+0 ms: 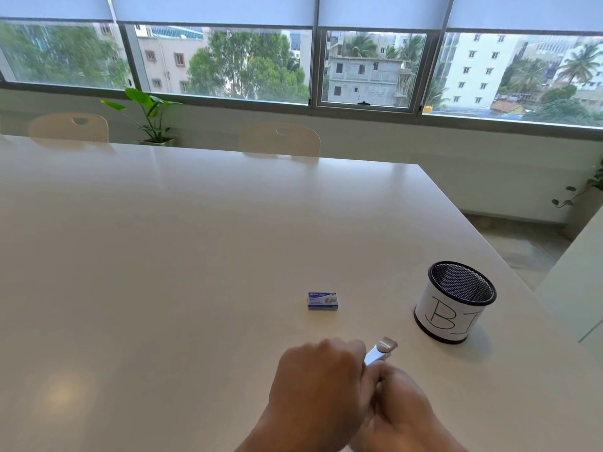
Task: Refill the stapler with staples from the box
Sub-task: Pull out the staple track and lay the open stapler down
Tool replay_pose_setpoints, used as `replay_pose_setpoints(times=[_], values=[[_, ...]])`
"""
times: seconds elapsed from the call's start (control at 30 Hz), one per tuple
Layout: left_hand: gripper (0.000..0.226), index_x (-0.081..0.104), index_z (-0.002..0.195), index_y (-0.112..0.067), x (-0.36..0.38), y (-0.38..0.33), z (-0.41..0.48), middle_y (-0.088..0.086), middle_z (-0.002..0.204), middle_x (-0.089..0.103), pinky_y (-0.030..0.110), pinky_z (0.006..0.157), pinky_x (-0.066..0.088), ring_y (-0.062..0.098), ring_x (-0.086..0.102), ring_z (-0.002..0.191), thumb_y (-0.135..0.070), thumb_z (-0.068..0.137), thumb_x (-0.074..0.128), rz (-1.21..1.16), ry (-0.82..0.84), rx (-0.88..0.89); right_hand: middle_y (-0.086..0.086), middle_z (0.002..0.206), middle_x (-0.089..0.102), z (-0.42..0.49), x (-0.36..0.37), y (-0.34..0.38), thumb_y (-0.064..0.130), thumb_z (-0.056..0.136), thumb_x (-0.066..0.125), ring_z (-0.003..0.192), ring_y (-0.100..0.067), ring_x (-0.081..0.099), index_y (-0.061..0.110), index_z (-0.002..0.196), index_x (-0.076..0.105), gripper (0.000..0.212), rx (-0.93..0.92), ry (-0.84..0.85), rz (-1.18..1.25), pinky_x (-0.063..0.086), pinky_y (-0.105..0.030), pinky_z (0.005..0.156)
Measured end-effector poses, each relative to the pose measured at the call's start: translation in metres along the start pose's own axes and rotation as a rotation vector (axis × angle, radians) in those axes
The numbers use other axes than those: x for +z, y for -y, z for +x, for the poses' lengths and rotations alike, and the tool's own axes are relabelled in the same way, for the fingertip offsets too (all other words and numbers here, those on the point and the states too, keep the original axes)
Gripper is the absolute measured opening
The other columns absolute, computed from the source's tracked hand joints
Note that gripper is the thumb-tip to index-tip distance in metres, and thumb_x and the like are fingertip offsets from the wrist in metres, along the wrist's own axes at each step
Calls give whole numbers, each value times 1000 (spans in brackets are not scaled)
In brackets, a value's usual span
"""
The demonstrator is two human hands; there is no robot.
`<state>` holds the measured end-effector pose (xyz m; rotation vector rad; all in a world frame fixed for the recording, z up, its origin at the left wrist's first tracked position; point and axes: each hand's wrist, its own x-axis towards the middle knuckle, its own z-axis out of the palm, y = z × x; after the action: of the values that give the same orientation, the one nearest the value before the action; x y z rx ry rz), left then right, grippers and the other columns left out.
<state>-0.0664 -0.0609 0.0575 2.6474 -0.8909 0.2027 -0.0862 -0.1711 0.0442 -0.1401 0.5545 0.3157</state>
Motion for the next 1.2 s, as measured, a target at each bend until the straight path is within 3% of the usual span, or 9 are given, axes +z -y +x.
replay_pose_setpoints(times=[0.1,0.23,0.4,0.5,0.6,0.8,0.9,1.0,1.2], values=[[45,43,76,-21,2,3,0,1,76,62,32,54,33,24,47,62,-62,93,34,-36,-37,-47,-21,53,64,0,-3,1,12,94,38,42,-28,67,-9,63,62,44,-40,-37,-88,58,-32,46],[49,58,78,-20,1,11,2,-2,64,65,34,56,47,17,57,59,-65,90,43,-346,-63,-164,-18,68,65,5,-4,1,21,98,46,49,-26,66,-3,101,62,29,-165,-131,-252,56,-32,44],[47,66,66,-19,0,30,11,-5,44,53,23,33,42,15,47,37,-55,93,56,-935,131,-316,-3,51,44,3,-4,15,30,91,55,28,-8,32,6,93,63,26,-290,-122,-434,28,-14,28],[48,71,70,-17,-3,40,14,-2,46,55,20,33,43,17,45,36,-57,92,56,-1117,312,-302,-2,53,40,-5,0,21,38,84,64,31,-7,25,6,100,70,37,-341,-3,-552,23,-12,31],[51,75,77,-16,-5,47,16,0,51,56,19,36,46,15,48,41,-63,87,58,-1201,473,-231,-1,54,35,-11,0,25,25,73,72,37,-6,22,4,92,71,28,-371,60,-743,19,-13,34],[64,67,97,-4,-1,58,16,11,76,71,22,46,51,20,61,53,-66,83,57,-1249,529,-234,-1,50,31,-13,-3,35,18,70,71,37,-6,22,3,85,60,24,-401,-16,-819,21,-11,30],[41,69,103,-21,-2,65,15,3,91,75,25,55,52,14,67,67,-47,74,83,-1093,511,-193,0,49,32,-12,-8,40,23,78,66,35,-7,22,8,79,51,21,-433,-86,-811,21,-11,30],[42,69,97,-31,6,68,13,-6,86,72,18,64,52,2,61,65,-27,62,93,-761,372,-129,0,46,37,-9,-14,46,23,91,60,35,-7,25,10,77,48,23,-478,-163,-891,22,-12,30],[16,73,94,-29,14,69,16,-15,80,66,20,74,50,2,59,73,-24,80,78,-465,108,-24,5,46,36,-9,-21,56,22,88,67,35,-6,23,7,74,59,22,-660,-203,-1351,20,-16,32]])
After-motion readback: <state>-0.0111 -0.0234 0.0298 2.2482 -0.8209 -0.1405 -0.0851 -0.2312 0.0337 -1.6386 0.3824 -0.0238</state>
